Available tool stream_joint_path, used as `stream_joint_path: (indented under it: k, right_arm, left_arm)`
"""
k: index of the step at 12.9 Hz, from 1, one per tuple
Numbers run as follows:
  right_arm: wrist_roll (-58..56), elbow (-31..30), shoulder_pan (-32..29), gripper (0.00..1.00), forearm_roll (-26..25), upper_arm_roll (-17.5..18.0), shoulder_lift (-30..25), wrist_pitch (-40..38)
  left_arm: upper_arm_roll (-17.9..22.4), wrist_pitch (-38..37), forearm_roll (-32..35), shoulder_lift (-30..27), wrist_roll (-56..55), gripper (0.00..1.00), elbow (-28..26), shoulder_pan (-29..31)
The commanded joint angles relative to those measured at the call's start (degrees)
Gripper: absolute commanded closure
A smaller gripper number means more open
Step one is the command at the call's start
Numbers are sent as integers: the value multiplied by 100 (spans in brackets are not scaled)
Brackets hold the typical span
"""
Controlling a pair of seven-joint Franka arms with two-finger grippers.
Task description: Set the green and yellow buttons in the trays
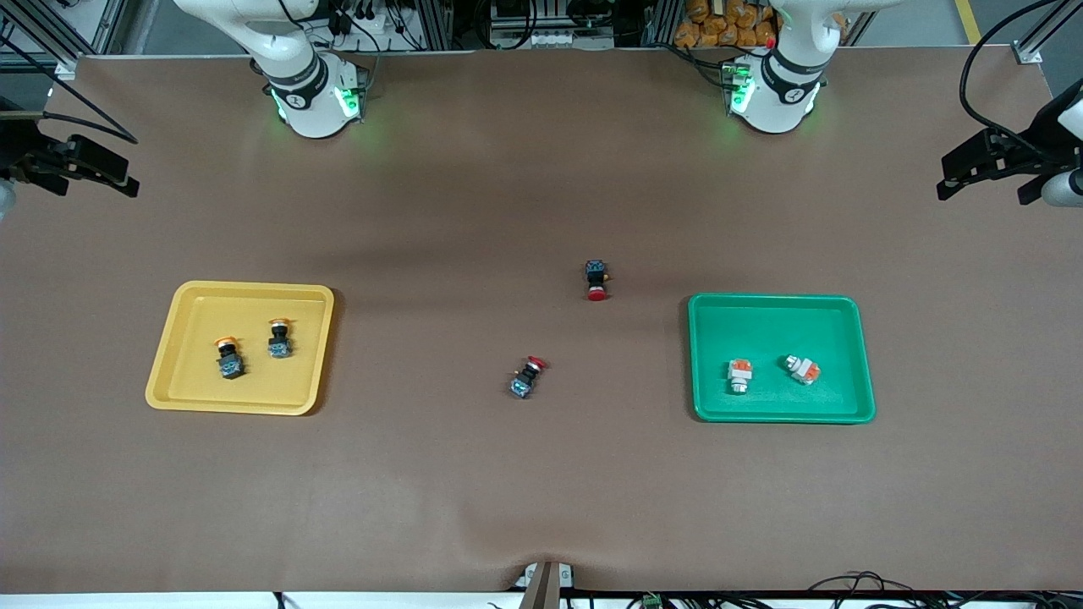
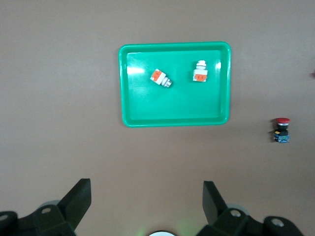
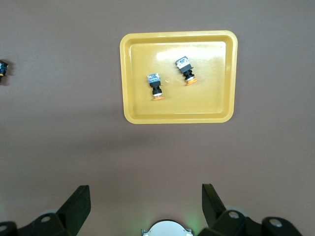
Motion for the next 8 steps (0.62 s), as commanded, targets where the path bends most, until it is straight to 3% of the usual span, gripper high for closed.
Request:
stream_joint_path:
  k: [1,8]
  right_arm:
    - [365,66,177,0,-102,-159,-31,-6]
    - [561,233,203,0,-119,-168,12,-41]
  left_arm:
    - [7,-138,-148,62,-120,0,139,52]
    - [-2,-138,-139,105,-129,0,148,26]
